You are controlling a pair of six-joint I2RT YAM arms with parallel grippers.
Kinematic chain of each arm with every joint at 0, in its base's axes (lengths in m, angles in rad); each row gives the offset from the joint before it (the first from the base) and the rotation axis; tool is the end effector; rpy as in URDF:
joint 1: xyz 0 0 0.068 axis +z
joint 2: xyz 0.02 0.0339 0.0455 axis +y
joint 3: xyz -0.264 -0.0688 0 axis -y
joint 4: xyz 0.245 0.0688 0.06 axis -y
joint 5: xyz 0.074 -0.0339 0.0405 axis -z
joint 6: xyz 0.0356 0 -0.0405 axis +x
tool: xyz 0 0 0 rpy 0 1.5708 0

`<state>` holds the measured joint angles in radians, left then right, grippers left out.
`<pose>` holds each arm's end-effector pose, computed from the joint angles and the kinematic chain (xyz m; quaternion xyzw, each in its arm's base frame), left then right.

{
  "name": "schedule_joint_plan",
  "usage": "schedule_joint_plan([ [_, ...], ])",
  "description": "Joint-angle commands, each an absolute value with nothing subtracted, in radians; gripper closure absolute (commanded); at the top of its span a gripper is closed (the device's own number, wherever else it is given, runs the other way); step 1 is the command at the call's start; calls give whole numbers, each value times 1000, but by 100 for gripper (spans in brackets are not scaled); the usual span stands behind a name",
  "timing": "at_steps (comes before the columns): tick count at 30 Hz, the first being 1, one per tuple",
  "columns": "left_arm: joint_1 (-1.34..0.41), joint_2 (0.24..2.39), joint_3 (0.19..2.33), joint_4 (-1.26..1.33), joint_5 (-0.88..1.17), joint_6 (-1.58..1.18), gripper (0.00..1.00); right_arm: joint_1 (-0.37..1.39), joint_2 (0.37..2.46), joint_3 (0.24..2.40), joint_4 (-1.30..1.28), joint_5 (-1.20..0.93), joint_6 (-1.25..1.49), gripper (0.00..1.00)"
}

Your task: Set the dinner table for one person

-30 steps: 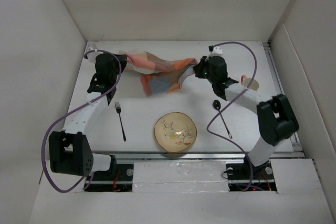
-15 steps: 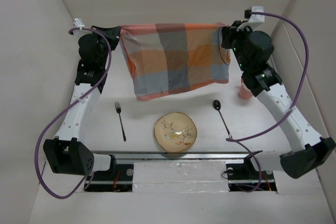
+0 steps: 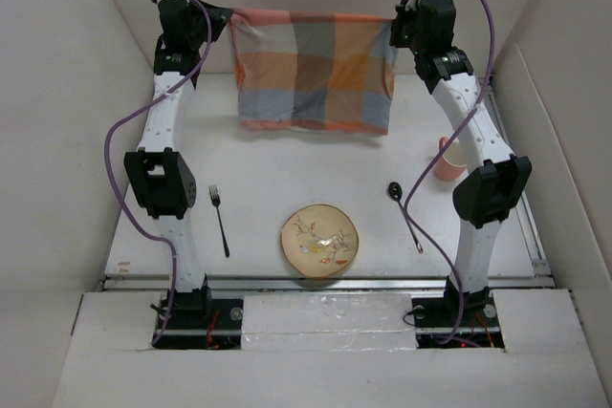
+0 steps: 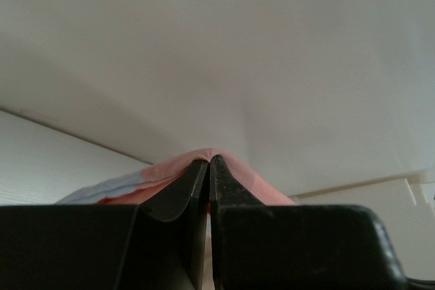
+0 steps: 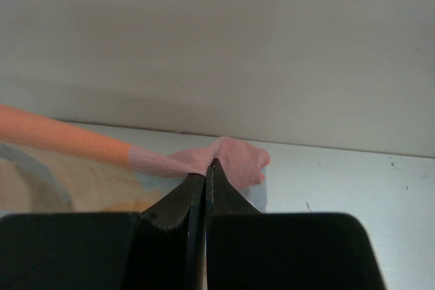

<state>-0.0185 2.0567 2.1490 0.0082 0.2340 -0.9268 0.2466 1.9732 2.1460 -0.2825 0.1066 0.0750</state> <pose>0.4896 -0.0173 0.4402 -0.2144 0.6366 -0.4051 0.6203 0.4501 0.1094 0.4457 -0.0283 0.7441 0.0675 0.6641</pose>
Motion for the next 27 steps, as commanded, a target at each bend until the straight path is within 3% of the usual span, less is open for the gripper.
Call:
schedule_joint_plan([
  [1,-6,2020,2287,21,307,-920,100,224,1954,2364,-339,78,63,100],
  [4,-6,1959,2205,116,325,-917,100,215,1898,2297,-315,77,63,100],
  [11,-6,1767,1546,486,331,-838,100,215,1735,1690,-77,32,115,100],
  [17,-6,1819,1130,765,373,-850,100,215,1799,1399,58,-70,186,100],
  [27,3,1767,879,811,362,-833,100,224,1665,1129,48,-26,192,100],
])
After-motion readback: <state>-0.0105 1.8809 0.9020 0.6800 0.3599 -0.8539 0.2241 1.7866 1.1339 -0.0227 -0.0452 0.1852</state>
